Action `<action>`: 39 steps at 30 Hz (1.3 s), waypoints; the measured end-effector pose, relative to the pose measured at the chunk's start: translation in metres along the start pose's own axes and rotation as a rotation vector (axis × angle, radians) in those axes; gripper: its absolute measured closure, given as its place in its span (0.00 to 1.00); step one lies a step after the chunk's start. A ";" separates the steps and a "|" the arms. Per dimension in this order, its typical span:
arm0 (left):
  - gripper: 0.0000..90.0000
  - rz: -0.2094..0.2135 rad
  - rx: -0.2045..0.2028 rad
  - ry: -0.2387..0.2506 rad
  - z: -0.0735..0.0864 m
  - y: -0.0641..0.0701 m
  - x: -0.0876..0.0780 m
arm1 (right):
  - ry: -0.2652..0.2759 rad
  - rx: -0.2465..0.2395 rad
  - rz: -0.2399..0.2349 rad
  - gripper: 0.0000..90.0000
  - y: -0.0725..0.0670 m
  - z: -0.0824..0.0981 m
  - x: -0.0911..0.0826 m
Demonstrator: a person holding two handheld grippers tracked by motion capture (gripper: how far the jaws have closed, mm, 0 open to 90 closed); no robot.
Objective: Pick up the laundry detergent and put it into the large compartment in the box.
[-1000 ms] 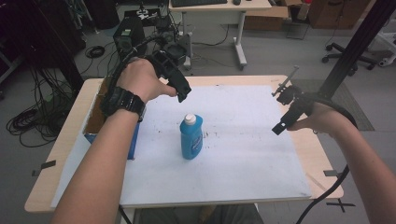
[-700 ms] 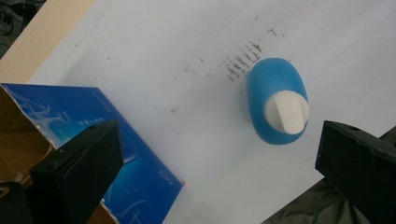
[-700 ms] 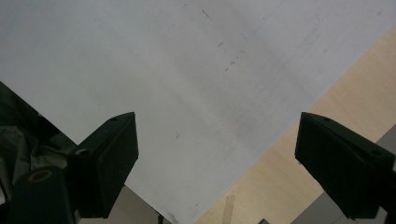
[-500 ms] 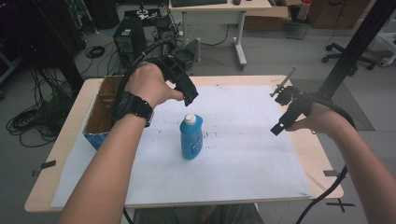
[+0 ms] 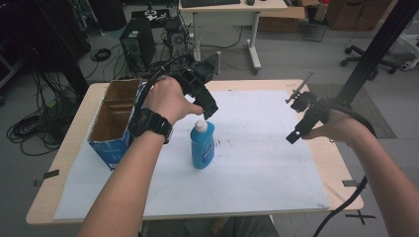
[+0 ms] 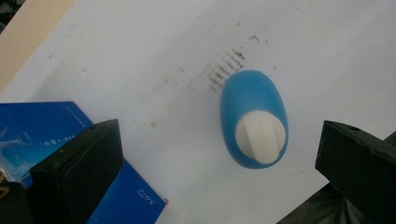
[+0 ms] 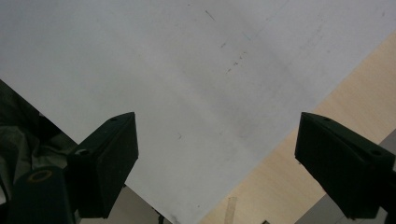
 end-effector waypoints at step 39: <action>0.01 0.009 -0.002 -0.082 0.002 0.013 0.035 | 0.004 -0.005 -0.005 0.15 -0.002 0.004 0.005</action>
Point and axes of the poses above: each handheld gripper's, and its own axes: x roughly forward along the jaws, z roughly out of its underside, y roughly to its right, the point moved 7 cm from there along x, roughly forward along the jaws, and after that the axes turned 3 degrees about z, right-handed, at the moved point
